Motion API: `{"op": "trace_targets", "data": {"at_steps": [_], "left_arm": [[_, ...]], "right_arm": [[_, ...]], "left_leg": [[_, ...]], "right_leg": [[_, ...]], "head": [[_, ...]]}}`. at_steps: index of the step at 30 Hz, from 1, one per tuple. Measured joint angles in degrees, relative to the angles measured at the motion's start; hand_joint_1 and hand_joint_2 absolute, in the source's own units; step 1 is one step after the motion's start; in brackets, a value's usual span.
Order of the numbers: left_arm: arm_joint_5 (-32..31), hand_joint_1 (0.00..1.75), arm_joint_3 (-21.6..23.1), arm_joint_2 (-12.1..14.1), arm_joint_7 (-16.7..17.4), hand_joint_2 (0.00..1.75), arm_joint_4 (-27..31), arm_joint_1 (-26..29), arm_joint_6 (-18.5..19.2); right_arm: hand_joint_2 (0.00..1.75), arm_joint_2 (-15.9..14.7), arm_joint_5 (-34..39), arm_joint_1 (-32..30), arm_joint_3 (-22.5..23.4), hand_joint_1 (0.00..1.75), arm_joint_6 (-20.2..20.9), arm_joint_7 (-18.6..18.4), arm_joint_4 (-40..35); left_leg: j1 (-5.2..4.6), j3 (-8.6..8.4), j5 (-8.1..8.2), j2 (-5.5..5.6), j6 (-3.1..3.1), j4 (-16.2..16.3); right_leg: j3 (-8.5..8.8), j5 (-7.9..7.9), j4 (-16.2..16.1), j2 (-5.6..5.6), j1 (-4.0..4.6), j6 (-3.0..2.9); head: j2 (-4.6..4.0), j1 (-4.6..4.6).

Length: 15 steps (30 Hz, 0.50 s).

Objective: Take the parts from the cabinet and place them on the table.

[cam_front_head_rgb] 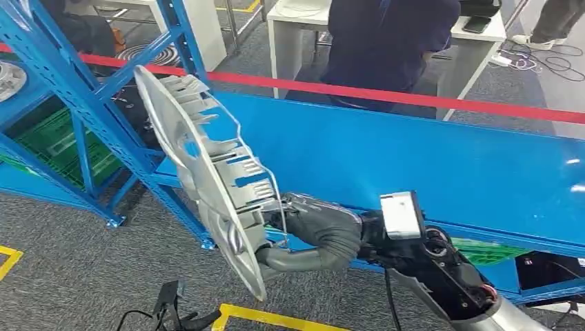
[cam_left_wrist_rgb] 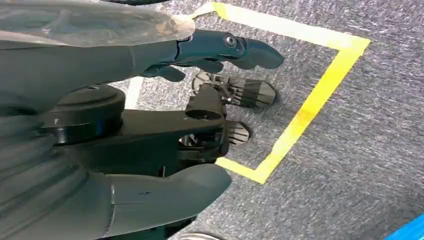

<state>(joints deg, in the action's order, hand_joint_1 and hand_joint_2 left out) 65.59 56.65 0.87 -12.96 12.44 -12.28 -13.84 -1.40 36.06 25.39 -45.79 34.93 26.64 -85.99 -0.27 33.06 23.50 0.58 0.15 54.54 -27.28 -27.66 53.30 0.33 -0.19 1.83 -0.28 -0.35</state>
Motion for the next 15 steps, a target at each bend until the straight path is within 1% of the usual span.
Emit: {"op": "trace_targets", "data": {"at_steps": [8,15], "left_arm": [[0.0,0.0,0.0,0.0,0.0,1.75,0.0,0.0,-0.1],[0.2,0.0,0.0,0.0,0.0,1.75,0.0,0.0,-0.1]], "right_arm": [[1.75,0.0,1.8,0.0,0.2,1.75,-1.3,-0.8,0.1],[1.75,0.0,2.7,0.0,0.2,1.75,-1.5,-1.0,0.4]], "left_leg": [[0.0,0.0,0.0,0.0,0.0,0.0],[0.0,0.0,0.0,0.0,0.0,0.0]], "right_leg": [[0.0,0.0,0.0,0.0,0.0,0.0],[0.01,0.0,0.0,0.0,0.0,0.0]], "head": [[0.0,0.0],[0.0,0.0]]}}
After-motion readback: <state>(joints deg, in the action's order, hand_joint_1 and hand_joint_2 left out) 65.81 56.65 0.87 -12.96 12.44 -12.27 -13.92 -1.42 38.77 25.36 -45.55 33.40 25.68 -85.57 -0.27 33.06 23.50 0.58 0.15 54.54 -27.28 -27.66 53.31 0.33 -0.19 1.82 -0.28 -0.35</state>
